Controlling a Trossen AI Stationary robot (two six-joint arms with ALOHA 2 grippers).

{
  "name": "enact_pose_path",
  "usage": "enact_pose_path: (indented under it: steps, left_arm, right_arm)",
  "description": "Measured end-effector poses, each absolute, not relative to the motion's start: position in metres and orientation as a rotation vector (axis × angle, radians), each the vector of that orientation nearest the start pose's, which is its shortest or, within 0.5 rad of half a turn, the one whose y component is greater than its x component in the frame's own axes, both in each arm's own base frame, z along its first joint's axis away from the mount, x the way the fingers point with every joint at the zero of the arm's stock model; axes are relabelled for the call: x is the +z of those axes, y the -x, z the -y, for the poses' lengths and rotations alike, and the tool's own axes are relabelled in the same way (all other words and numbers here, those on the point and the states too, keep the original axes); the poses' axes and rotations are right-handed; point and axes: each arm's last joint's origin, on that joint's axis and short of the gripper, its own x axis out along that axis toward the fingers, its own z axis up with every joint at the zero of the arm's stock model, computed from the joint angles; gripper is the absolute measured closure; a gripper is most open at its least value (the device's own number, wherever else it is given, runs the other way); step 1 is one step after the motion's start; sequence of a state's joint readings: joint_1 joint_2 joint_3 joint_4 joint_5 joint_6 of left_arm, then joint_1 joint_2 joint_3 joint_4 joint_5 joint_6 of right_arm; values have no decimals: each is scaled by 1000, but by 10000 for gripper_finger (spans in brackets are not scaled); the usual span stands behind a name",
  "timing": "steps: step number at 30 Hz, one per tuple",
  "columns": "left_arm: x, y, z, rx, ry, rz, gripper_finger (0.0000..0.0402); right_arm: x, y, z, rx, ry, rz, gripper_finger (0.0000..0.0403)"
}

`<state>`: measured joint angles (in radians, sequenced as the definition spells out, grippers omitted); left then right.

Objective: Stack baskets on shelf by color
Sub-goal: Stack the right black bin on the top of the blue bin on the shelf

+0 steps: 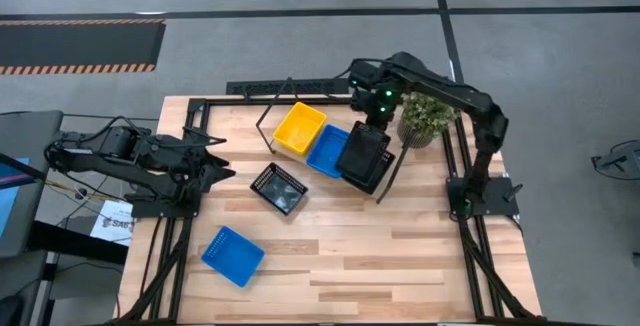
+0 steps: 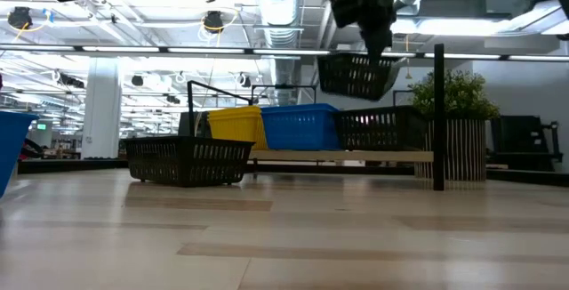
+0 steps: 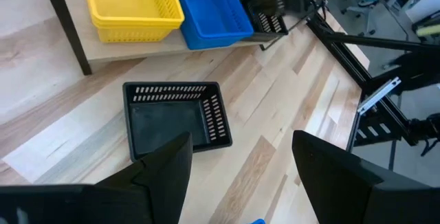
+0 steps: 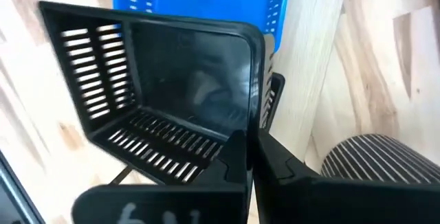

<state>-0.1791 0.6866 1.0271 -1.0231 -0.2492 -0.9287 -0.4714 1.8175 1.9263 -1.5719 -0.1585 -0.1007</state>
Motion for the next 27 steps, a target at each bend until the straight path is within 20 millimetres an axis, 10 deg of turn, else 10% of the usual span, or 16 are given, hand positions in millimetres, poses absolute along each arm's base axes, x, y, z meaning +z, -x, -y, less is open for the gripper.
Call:
enact_pose_path:
  steps: [27]
  left_arm:
    - [348,-100,11,380,757,-591,164]
  right_arm:
    - [318,-290,161,-160,-499,-1490,380]
